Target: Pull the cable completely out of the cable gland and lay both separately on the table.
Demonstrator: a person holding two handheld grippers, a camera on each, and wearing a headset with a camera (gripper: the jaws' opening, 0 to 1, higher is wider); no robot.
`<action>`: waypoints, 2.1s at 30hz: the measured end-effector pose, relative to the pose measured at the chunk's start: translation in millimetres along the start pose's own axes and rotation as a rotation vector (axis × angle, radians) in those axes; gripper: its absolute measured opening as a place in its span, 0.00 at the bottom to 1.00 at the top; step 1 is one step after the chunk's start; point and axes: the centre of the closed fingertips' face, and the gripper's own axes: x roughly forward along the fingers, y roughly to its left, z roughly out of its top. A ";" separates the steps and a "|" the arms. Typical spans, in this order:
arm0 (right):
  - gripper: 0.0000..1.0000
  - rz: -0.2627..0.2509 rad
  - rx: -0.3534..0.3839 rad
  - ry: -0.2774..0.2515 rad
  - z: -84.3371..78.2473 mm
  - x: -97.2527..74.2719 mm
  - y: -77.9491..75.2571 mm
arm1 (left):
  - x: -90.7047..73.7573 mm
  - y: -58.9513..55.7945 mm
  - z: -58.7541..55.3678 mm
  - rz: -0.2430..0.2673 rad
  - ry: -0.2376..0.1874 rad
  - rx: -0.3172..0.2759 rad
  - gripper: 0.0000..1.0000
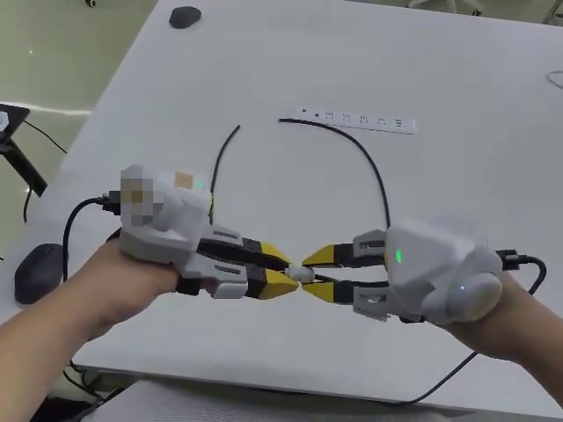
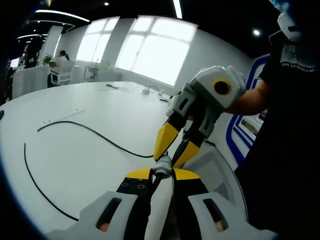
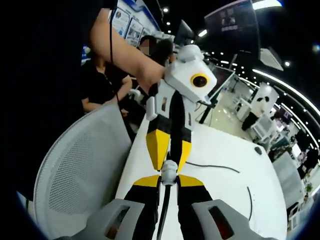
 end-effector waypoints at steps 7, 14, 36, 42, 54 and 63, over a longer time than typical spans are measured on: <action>0.08 0.012 0.010 0.022 -4.7 2.3 3.2 | 3.8 -0.7 -6.0 0.000 0.021 -0.013 0.15; 0.08 0.005 0.043 0.003 -2.1 0.2 -0.5 | 1.7 1.0 -2.6 0.003 0.005 -0.006 0.15; 0.17 -0.105 0.310 0.040 -9.5 -17.2 -23.6 | -1.6 10.4 5.2 0.041 -0.002 0.046 0.15; 0.12 -0.145 0.351 0.130 -25.2 -17.4 -16.9 | -1.0 13.2 10.9 0.062 -0.008 0.077 0.15; 0.06 -0.236 0.320 0.150 -27.0 -10.6 -23.7 | 3.9 13.6 15.1 0.068 -0.007 0.116 0.15; 0.00 -0.252 0.304 0.158 -27.3 -7.5 -22.2 | 4.5 14.4 11.2 0.074 0.007 0.127 0.15</action>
